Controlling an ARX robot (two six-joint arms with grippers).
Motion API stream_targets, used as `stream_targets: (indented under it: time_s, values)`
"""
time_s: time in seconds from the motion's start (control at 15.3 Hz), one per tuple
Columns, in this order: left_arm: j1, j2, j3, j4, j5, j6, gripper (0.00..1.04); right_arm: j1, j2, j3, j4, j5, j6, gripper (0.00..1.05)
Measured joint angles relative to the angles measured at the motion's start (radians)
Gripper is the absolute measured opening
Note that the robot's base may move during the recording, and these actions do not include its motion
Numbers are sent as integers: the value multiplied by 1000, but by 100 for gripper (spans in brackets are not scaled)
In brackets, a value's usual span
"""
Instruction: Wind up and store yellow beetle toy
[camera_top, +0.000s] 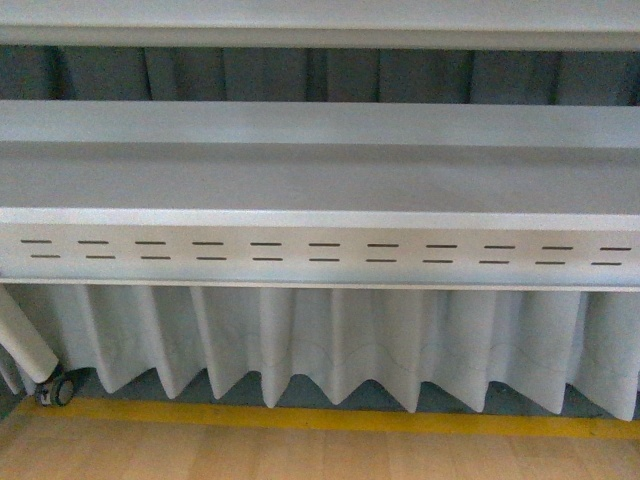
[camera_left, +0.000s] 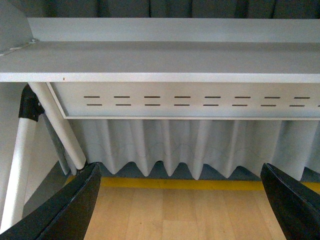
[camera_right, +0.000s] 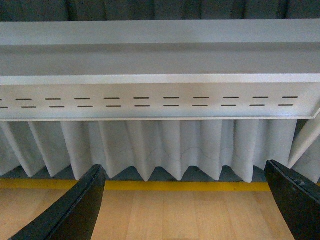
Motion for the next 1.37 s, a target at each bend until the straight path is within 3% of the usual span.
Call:
stream_targets:
  time_s: [1.37]
  values:
    - [0, 0, 0, 0, 0, 0, 98, 0, 0, 0, 0, 0, 0, 98]
